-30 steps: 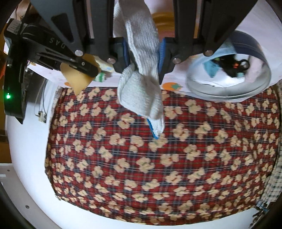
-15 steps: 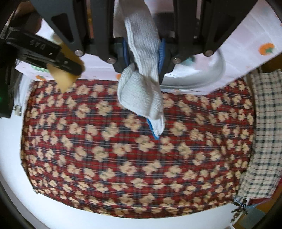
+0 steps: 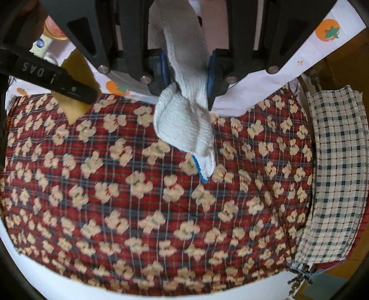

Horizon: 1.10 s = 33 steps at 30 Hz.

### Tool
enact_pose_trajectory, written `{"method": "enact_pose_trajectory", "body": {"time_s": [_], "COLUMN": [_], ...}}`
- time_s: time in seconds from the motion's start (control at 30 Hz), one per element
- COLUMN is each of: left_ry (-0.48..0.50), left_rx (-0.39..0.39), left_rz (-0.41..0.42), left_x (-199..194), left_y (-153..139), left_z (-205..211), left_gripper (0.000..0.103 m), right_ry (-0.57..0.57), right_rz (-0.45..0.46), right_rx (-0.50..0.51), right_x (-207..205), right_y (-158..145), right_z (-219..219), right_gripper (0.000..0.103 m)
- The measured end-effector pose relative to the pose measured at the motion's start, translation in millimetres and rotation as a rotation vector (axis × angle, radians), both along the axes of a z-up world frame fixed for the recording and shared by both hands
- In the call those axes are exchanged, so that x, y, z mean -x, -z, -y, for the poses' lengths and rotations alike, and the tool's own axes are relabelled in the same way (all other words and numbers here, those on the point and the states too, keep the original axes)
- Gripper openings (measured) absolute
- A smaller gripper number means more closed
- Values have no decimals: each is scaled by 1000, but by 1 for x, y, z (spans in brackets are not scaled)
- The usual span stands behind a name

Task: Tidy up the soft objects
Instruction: 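Open the right tool over the tin while the left tool drops the glove inside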

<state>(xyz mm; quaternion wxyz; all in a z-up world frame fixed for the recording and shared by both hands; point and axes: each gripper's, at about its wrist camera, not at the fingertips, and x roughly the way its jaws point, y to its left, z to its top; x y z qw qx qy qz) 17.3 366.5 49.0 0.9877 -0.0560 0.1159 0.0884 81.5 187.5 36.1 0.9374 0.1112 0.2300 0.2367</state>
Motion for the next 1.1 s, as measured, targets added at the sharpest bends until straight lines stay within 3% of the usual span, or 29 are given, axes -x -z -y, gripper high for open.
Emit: {"method": "enact_pose_trajectory", "body": {"time_s": [0.23, 0.43, 0.6, 0.7, 0.8, 0.97, 1.03, 1.1], "left_ry": [-18, -35, -33, -68, -99, -155, -212, -274], "left_rx": [71, 39, 30, -16, -74, -151, -137, -77], "left_rz": [-129, -175, -204, -229, -175, -56, -20, 40], "left_x": [-40, -49, -54, -56, -50, -32, -25, -12], "left_y": [22, 29, 32, 37, 31, 22, 17, 14], "left_z": [-12, -13, -15, -12, -4, 5, -2, -15], "left_gripper": [25, 25, 26, 45, 102, 103, 103, 103], "right_ry": [-2, -37, -42, -50, -65, -38, -12, 14], "right_rz": [-206, -357, -373, -350, -293, -187, -125, -45], "right_rx": [-7, -50, -76, -30, -34, -67, -113, -125], "right_x": [-50, -76, -82, -83, -74, -53, -37, -15], "right_y": [23, 44, 44, 38, 31, 15, 10, 7], "right_z": [-19, -27, -29, -33, -30, -15, -1, 11], "right_gripper": [58, 59, 63, 71, 73, 76, 76, 76]}}
